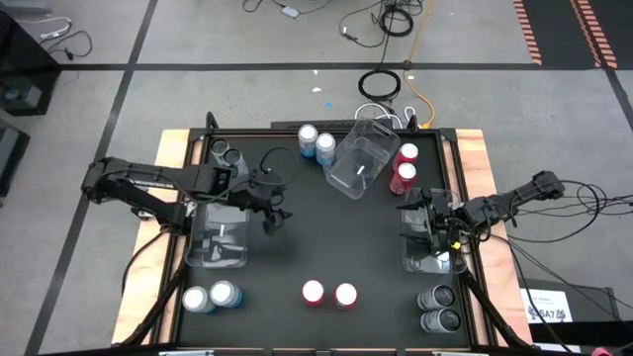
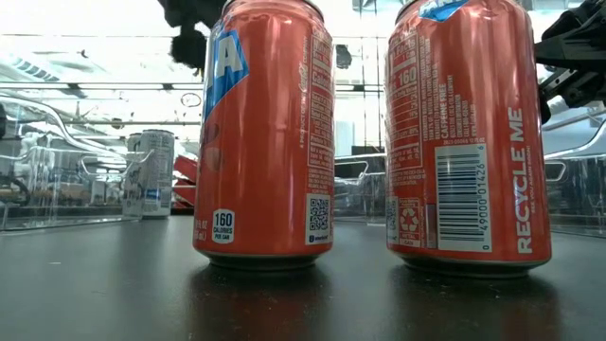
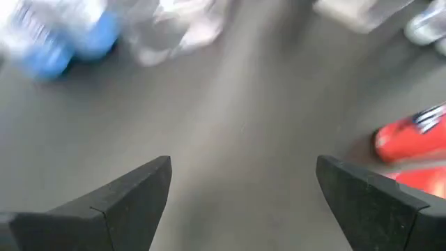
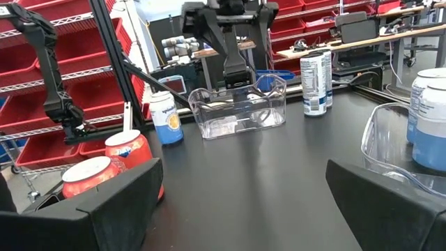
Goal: Sort soda cans
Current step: Move the left transparent bin to the center of the table
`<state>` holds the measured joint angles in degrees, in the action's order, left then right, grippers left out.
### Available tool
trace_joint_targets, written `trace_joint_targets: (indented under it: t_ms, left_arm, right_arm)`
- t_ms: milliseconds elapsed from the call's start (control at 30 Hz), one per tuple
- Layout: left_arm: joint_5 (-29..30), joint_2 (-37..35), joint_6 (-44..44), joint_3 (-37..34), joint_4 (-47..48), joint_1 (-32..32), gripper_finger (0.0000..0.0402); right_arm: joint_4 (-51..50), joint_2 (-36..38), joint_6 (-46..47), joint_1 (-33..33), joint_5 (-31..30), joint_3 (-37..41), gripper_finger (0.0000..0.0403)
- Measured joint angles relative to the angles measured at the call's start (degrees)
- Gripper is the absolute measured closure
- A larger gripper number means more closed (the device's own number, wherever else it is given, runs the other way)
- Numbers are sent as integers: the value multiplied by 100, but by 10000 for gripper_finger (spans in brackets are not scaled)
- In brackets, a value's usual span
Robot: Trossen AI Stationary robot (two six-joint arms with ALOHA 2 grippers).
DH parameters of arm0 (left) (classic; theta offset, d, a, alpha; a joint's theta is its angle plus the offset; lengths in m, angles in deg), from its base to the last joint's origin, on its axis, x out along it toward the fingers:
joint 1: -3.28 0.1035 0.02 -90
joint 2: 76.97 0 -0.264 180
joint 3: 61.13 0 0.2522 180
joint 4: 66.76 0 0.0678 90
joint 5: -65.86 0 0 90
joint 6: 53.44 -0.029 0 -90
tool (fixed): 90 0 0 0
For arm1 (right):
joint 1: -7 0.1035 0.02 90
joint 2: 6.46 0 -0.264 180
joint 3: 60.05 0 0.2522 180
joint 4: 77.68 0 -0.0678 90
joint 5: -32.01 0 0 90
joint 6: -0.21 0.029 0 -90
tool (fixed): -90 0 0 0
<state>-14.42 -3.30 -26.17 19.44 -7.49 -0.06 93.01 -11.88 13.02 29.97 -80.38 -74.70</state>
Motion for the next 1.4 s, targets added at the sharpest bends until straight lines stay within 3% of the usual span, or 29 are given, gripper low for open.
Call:
trace_joint_targets:
  t_ms: [200,333,533,800,1200,1400]
  left_arm:
    - [1051,-404,1174,-13,2033,2,36]
    - [1071,-723,1815,-306,2492,-3,36]
    - [458,-1242,2727,-1272,2466,-17,36]
    - [-91,-1391,3507,-2030,1331,-18,36]
    - [-276,-323,4000,-2216,823,-17,39]
    - [-419,341,4299,-2216,554,-7,98]
  right_arm:
    - [0,-1,1,-1,2,0,7]
    - [0,-1,0,-1,0,0,7]
    - [0,-1,0,1,1,0,7]
    - [0,-1,0,-1,0,0,7]
    - [0,-1,-1,1,1,1,7]
    - [0,0,0,-1,1,0,7]
